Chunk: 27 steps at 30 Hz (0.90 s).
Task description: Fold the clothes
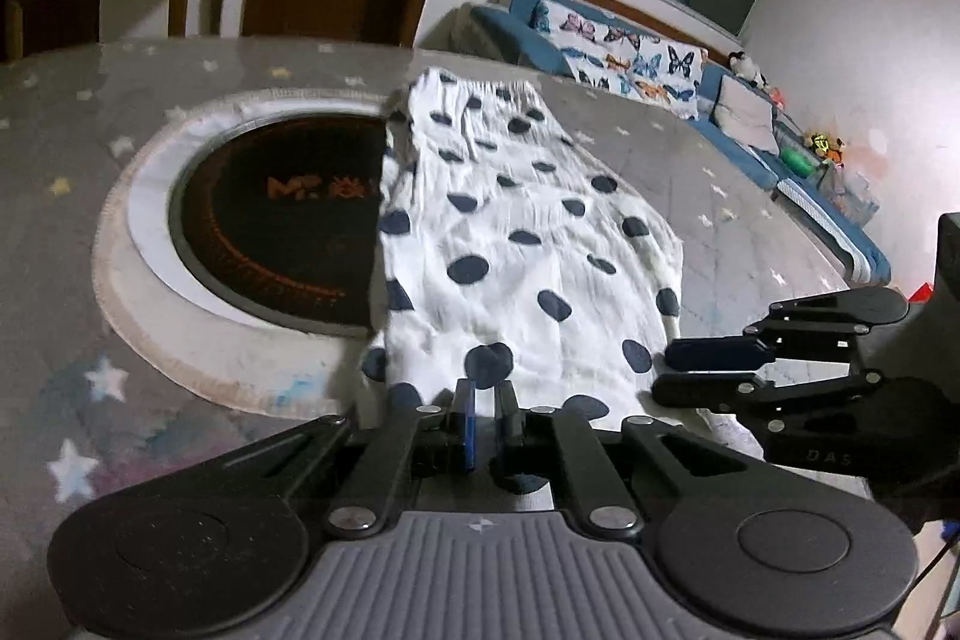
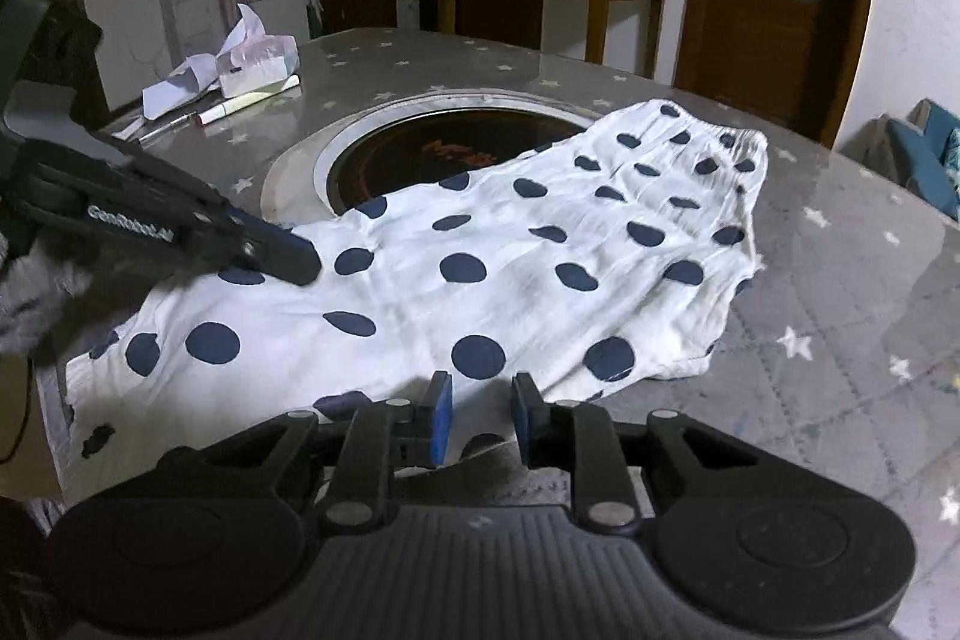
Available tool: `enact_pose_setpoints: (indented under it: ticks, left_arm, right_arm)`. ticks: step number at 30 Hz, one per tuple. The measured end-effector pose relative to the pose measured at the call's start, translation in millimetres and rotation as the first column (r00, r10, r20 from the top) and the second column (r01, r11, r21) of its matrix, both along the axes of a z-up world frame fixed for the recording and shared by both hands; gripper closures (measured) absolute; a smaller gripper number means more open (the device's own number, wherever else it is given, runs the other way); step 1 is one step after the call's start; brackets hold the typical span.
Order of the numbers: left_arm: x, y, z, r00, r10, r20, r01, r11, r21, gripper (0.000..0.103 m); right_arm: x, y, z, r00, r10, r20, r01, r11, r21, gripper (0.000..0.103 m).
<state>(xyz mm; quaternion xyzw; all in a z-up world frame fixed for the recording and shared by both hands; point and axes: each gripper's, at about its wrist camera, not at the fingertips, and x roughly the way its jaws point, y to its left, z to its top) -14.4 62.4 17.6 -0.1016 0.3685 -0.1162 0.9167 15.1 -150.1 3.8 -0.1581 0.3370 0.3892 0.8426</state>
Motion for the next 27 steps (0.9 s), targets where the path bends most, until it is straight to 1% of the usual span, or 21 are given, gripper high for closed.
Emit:
enact_pose_setpoints:
  ticks: [4, 6, 8, 9, 11, 14, 16, 18, 20, 22, 24, 27]
  left_arm:
    - [-9.4, -2.2, 8.9, 0.999, -0.037, 0.032, 0.037, 0.999, -0.003, 0.095]
    - [-12.8, -3.8, 7.8, 0.998, -0.053, 0.028, 0.052, 0.999, 0.005, 0.095]
    - [-16.2, -4.9, 2.4, 0.998, -0.066, 0.01, 0.065, 0.998, 0.016, 0.095]
    - [-17.7, -5.2, -1.9, 0.998, -0.067, -0.001, 0.067, 0.998, 0.022, 0.095]
    - [-21.1, -3.8, -9.6, 0.998, -0.068, -0.018, 0.068, 0.997, 0.027, 0.095]
    - [-26.3, -0.3, -6.0, 0.998, -0.064, -0.002, 0.064, 0.998, 0.018, 0.095]
    - [-30.4, 1.1, 1.3, 0.998, -0.061, 0.021, 0.06, 0.998, 0.02, 0.095]
    - [-33.4, 1.6, 8.4, 0.997, -0.067, 0.044, 0.066, 0.998, 0.01, 0.095]
    - [-36.9, 0.0, 11.6, 0.995, -0.079, 0.056, 0.079, 0.997, 0.003, 0.095]
    - [-39.0, -2.9, 9.4, 0.994, -0.094, 0.05, 0.093, 0.996, 0.008, 0.095]
    - [-43.8, -2.6, 3.8, 0.995, -0.097, 0.032, 0.097, 0.995, 0.013, 0.095]
    - [-51.2, -1.6, -5.0, 0.995, -0.101, 0.005, 0.101, 0.995, 0.021, 0.095]
  right_arm:
    - [-10.3, 8.0, 13.9, 0.999, 0.04, 0.002, -0.041, 0.998, 0.044, 0.08]
    - [-17.9, 15.3, 18.9, 0.997, 0.082, -0.006, -0.081, 0.994, 0.076, 0.077]
    - [-26.2, 22.5, 20.1, 0.992, 0.125, -0.011, -0.124, 0.988, 0.092, 0.077]
    - [-30.2, 26.1, 18.8, 0.989, 0.146, -0.015, -0.144, 0.985, 0.091, 0.077]
    - [-36.7, 32.8, 10.4, 0.984, 0.172, -0.039, -0.17, 0.984, 0.058, 0.077]
    - [-44.2, 35.3, -5.0, 0.983, 0.176, -0.044, -0.177, 0.984, -0.02, 0.077]
    - [-47.2, 33.1, 0.7, 0.984, 0.173, -0.031, -0.174, 0.985, -0.024, 0.077]
    - [-50.0, 31.2, 11.6, 0.986, 0.167, -0.004, -0.167, 0.986, -0.001, 0.077]
    - [-53.2, 32.7, 18.0, 0.985, 0.17, 0.009, -0.17, 0.985, 0.021, 0.077]
    - [-56.5, 36.0, 21.6, 0.984, 0.178, 0.016, -0.179, 0.983, 0.044, 0.076]
    - [-59.4, 42.7, 17.7, 0.982, 0.191, 0.005, -0.191, 0.98, 0.05, 0.076]
    - [-63.3, 48.2, 2.9, 0.978, 0.205, -0.032, -0.205, 0.979, 0.019, 0.077]
